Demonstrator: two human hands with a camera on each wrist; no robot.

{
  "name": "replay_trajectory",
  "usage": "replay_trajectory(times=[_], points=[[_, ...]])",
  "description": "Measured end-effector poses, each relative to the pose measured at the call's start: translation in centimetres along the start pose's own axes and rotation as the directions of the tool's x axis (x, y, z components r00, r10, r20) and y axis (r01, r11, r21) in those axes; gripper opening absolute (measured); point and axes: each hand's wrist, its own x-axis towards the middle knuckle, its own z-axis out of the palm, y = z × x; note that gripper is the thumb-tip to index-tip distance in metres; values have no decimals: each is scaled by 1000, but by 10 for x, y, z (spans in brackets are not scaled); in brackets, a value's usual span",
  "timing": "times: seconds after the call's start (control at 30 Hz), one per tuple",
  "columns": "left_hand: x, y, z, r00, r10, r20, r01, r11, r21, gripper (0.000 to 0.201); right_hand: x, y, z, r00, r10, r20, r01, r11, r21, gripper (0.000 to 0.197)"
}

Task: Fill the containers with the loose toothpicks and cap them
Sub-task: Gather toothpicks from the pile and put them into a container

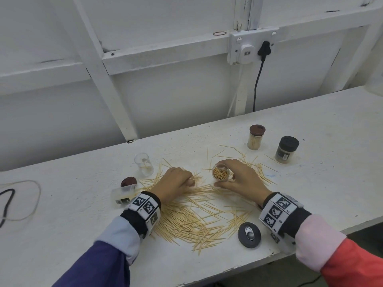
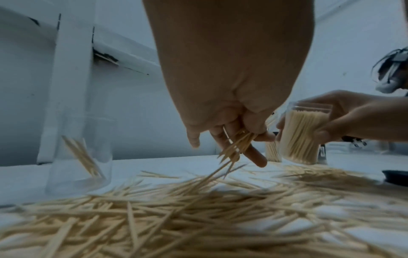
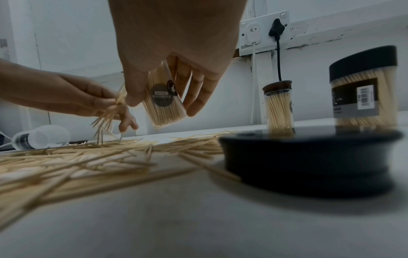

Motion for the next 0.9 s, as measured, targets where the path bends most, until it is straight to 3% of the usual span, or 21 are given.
replay_trajectory(times=[0.23, 0.5, 0.77, 0.9], points=[[3, 0, 1, 995, -56, -85, 15, 910, -415, 27, 0, 0, -1, 1000, 3, 1, -3, 1000, 1, 54], [20, 29, -13, 927, -282, -249, -28, 608, -793, 25, 1, 0, 1, 1000, 10, 10, -10, 1000, -5, 54], [42, 85, -25, 887, -347, -305, -191, 326, -926, 17, 0, 0, 2, 999, 11, 32, -11, 1000, -7, 57], [50, 102, -16, 879, -322, -352, -244, 329, -912, 17, 0, -3, 1, 999, 16, 49, -16, 1000, 2, 70]])
